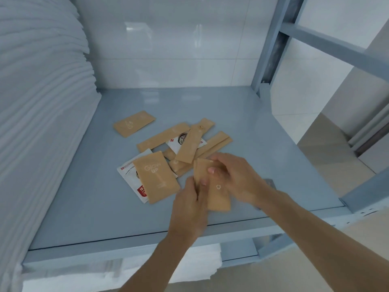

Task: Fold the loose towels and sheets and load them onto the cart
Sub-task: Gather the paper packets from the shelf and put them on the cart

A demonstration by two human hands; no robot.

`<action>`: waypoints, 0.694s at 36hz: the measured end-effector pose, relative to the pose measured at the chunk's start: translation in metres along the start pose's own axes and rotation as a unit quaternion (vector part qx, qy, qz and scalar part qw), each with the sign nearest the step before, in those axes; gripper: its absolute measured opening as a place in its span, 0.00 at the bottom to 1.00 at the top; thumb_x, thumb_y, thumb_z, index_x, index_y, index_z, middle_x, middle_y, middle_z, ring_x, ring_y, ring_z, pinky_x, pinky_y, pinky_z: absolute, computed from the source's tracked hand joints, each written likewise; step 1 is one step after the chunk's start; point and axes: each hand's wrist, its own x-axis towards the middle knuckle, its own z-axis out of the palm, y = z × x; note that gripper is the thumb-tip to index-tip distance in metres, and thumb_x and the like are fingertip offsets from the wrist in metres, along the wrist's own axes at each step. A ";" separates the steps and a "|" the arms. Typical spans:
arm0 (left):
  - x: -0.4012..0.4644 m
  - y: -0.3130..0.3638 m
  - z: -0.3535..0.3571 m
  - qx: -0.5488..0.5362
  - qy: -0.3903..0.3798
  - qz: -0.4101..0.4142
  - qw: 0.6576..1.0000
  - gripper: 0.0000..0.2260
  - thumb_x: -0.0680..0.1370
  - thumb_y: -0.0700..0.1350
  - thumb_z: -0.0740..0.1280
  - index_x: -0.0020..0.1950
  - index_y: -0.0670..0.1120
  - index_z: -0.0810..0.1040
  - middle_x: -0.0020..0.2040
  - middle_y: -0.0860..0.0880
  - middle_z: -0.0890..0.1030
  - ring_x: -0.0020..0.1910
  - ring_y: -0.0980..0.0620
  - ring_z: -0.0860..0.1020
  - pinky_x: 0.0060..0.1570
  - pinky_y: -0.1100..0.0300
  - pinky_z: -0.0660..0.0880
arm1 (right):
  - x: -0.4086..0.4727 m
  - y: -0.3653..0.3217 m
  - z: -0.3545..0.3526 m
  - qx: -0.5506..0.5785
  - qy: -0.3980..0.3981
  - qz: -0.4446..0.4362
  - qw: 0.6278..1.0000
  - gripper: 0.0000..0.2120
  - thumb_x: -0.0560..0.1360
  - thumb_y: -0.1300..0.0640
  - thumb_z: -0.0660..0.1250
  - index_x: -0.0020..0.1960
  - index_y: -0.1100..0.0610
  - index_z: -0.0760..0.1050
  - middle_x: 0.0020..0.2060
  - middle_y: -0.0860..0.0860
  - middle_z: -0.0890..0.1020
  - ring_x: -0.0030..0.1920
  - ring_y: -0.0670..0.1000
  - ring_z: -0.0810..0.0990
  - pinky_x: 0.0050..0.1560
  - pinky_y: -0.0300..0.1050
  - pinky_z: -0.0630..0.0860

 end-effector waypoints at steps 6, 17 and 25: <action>0.008 -0.007 -0.003 0.367 0.013 0.139 0.920 0.17 0.84 0.55 0.54 0.70 0.50 0.69 0.54 0.50 0.70 0.43 0.49 0.77 0.40 0.59 0.73 | -0.003 0.022 0.000 -0.154 -0.044 -0.011 0.987 0.14 0.83 0.52 0.57 0.64 0.57 0.74 0.54 0.52 0.73 0.57 0.51 0.70 0.55 0.45 0.71; 0.008 0.000 -0.009 0.339 0.020 0.163 0.926 0.12 0.81 0.47 0.64 0.64 0.45 0.73 0.61 0.48 0.72 0.44 0.49 0.79 0.39 0.58 0.74 | -0.011 0.030 0.010 -0.252 -0.017 -0.063 0.966 0.17 0.82 0.47 0.58 0.68 0.52 0.70 0.61 0.48 0.72 0.61 0.51 0.69 0.61 0.46 0.65; 0.039 -0.016 -0.046 0.476 0.133 0.104 0.863 0.21 0.74 0.61 0.69 0.61 0.51 0.76 0.65 0.45 0.70 0.62 0.41 0.67 0.59 0.45 0.67 | 0.004 0.006 0.013 -0.242 0.030 -0.079 0.967 0.14 0.78 0.56 0.63 0.62 0.57 0.74 0.58 0.51 0.74 0.60 0.54 0.72 0.58 0.48 0.69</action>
